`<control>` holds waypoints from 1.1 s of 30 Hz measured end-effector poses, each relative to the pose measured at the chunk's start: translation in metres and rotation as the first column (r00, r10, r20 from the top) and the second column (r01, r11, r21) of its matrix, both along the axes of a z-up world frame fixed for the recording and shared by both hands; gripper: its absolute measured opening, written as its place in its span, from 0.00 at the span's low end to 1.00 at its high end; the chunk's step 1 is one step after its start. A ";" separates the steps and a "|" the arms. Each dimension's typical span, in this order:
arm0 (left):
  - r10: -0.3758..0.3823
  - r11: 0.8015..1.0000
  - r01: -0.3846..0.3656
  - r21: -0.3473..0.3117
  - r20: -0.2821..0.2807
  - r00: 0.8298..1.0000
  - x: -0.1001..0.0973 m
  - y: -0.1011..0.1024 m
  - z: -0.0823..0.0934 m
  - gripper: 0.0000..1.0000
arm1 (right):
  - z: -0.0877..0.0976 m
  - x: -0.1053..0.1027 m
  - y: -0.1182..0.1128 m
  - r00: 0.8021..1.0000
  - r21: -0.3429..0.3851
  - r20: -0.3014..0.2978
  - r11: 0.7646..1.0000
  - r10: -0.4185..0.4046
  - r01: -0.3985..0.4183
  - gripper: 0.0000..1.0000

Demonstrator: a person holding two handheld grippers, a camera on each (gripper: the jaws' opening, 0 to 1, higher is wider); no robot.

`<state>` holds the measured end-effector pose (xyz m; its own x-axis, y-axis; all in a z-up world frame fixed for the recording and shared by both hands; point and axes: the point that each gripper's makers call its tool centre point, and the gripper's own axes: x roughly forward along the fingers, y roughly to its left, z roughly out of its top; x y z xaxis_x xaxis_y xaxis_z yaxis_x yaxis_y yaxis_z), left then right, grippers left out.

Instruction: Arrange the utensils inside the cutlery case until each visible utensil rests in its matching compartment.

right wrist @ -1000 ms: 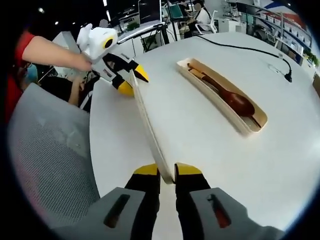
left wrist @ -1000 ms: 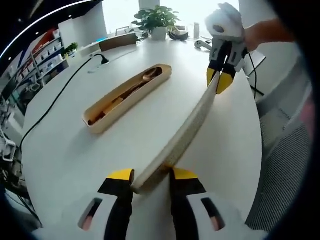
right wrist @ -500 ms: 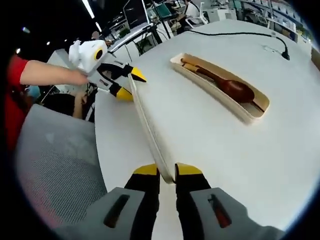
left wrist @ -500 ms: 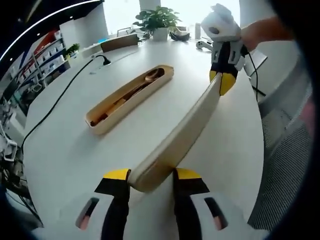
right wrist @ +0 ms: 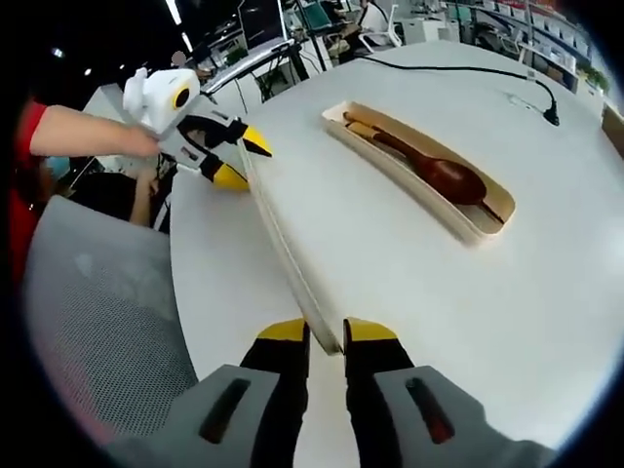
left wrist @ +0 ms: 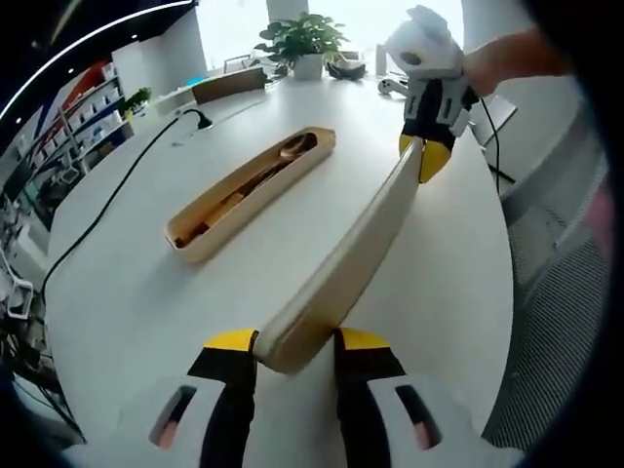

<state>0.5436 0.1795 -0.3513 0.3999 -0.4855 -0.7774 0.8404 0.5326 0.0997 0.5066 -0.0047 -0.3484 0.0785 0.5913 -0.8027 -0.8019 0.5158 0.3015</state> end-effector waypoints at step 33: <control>-0.079 0.997 0.078 0.019 0.049 0.996 0.010 0.000 0.006 0.49 | -0.001 0.023 -0.019 0.967 -0.154 0.233 0.986 0.099 -0.064 0.39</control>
